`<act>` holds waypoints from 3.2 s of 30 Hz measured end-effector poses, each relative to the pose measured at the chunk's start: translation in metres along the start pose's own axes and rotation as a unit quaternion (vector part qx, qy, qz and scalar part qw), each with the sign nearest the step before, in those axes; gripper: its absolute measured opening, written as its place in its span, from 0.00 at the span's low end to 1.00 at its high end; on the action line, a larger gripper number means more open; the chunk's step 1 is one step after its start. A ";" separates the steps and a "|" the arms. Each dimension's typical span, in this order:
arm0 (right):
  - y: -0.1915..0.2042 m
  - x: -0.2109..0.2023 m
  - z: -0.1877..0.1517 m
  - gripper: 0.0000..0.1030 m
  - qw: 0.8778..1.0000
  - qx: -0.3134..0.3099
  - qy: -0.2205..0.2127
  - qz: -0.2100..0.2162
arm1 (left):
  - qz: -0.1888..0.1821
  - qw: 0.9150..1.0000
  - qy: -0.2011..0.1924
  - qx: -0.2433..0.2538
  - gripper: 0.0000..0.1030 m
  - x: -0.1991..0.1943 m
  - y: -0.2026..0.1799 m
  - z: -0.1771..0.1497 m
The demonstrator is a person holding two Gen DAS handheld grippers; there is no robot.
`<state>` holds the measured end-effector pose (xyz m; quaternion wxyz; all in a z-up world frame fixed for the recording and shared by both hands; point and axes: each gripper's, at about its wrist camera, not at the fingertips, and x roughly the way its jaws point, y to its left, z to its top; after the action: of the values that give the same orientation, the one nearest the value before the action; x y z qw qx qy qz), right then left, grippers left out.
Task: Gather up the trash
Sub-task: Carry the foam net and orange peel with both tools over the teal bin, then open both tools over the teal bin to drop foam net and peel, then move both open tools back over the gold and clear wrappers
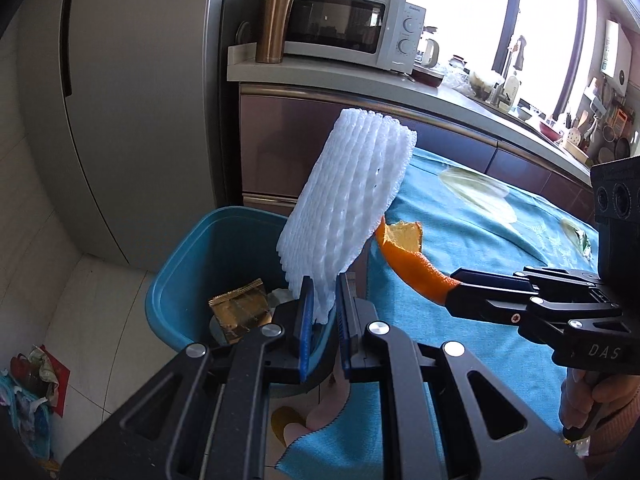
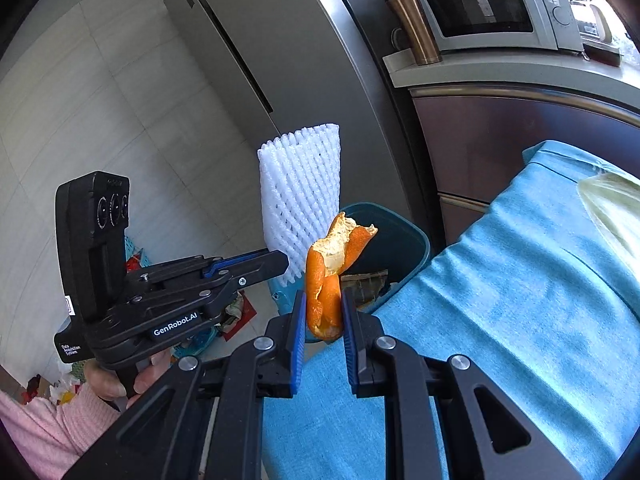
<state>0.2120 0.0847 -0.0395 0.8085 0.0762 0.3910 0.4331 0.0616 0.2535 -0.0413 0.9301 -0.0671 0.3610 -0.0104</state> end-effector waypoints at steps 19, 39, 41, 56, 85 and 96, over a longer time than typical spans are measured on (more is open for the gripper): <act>-0.006 0.050 0.016 0.15 0.999 0.012 0.036 -0.002 | 0.030 0.999 0.033 -0.028 0.11 0.034 0.033 -0.002; -0.010 0.085 0.024 0.15 0.998 0.026 0.061 -0.016 | 0.045 0.996 0.058 -0.041 0.12 0.071 0.041 -0.003; -0.010 0.090 0.026 0.15 0.997 0.027 0.064 -0.020 | 0.046 0.996 0.063 -0.042 0.12 0.076 0.042 -0.003; -0.012 0.114 0.036 0.21 0.995 0.042 0.083 -0.044 | 0.056 0.992 0.094 -0.057 0.27 0.113 0.053 -0.001; -0.030 -0.036 -0.013 0.39 0.996 0.020 -0.026 -0.082 | -0.060 0.998 -0.023 0.019 0.50 0.015 -0.046 -0.010; -0.076 -0.140 -0.062 0.39 0.979 0.072 -0.084 -0.172 | -0.168 0.980 0.004 0.109 0.52 0.017 -0.168 -0.026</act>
<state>0.1727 -0.0817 -0.0372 0.8932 0.1022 0.3594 0.2503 0.0613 0.0826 -0.0497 0.9153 -0.0246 0.3452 -0.2059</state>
